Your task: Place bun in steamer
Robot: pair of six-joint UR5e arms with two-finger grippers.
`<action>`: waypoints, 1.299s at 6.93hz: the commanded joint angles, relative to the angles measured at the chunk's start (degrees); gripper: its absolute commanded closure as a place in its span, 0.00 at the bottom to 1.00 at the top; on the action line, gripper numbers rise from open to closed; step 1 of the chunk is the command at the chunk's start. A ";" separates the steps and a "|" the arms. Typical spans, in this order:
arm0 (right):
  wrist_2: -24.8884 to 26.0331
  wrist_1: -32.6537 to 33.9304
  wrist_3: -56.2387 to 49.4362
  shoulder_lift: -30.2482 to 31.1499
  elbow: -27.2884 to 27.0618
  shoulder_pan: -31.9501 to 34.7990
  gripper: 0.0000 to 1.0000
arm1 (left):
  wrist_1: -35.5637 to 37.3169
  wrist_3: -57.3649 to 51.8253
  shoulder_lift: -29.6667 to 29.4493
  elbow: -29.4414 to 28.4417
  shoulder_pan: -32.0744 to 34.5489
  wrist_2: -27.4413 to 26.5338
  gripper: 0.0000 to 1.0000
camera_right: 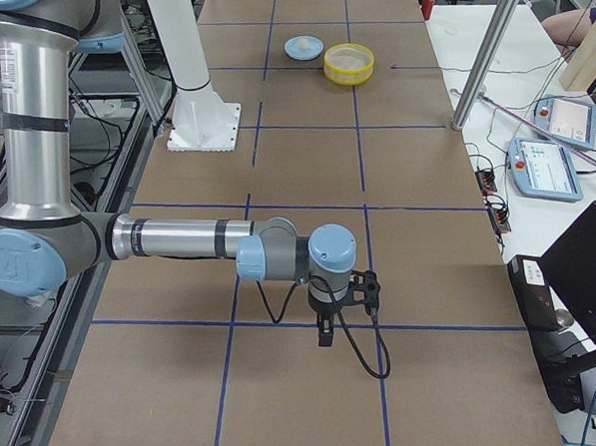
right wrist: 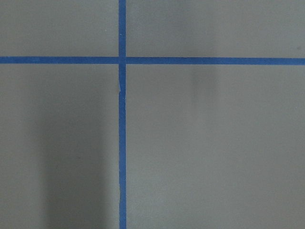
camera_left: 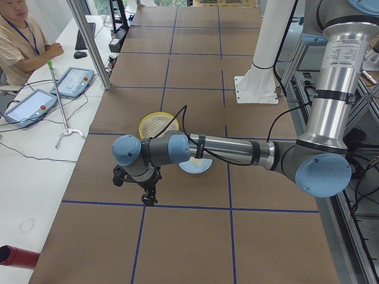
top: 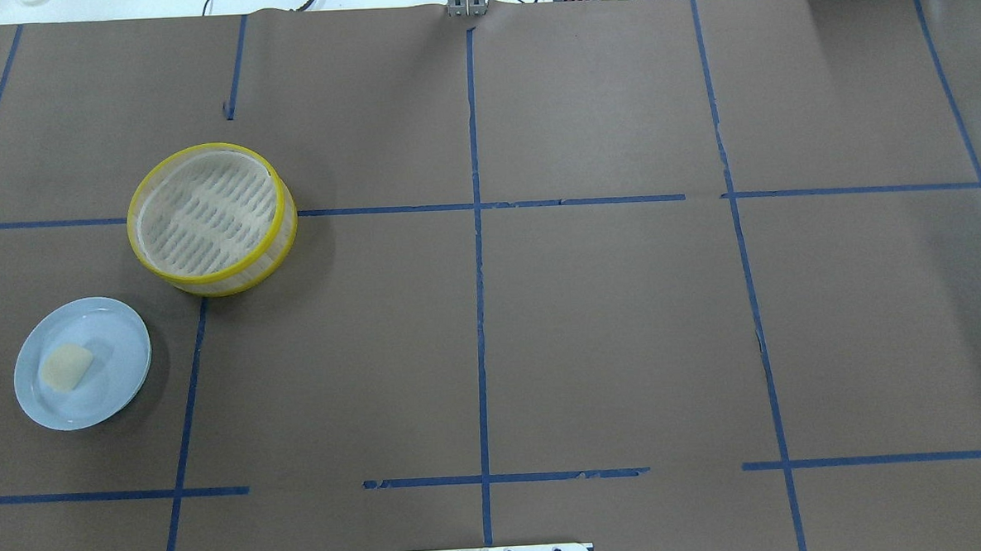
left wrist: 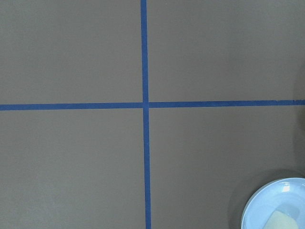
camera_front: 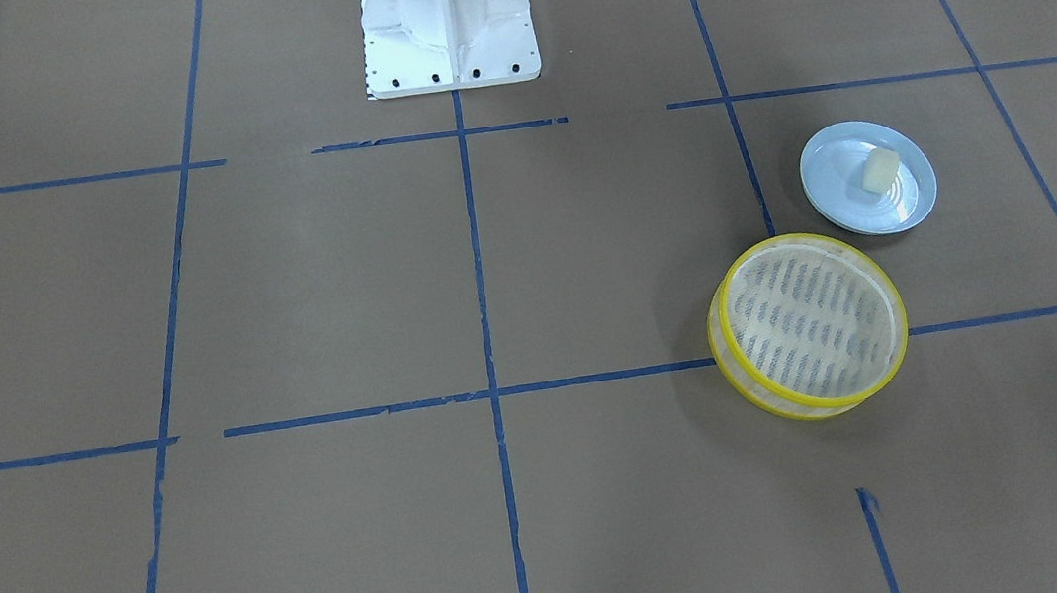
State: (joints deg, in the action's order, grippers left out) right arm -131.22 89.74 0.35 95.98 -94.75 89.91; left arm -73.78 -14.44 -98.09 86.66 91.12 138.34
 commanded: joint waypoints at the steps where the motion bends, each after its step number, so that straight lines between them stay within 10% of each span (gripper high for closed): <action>1: 0.00 0.00 0.00 0.00 0.00 0.00 0.00 | -7.97 -3.48 5.05 0.51 0.29 0.44 0.00; 9: 0.00 0.00 0.00 0.00 0.00 0.00 0.00 | -12.58 8.98 4.40 7.18 -4.15 -3.34 0.00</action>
State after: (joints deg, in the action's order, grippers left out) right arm -131.22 89.74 0.35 95.99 -94.75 89.91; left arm -83.93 -6.07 -93.52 91.25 90.03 134.82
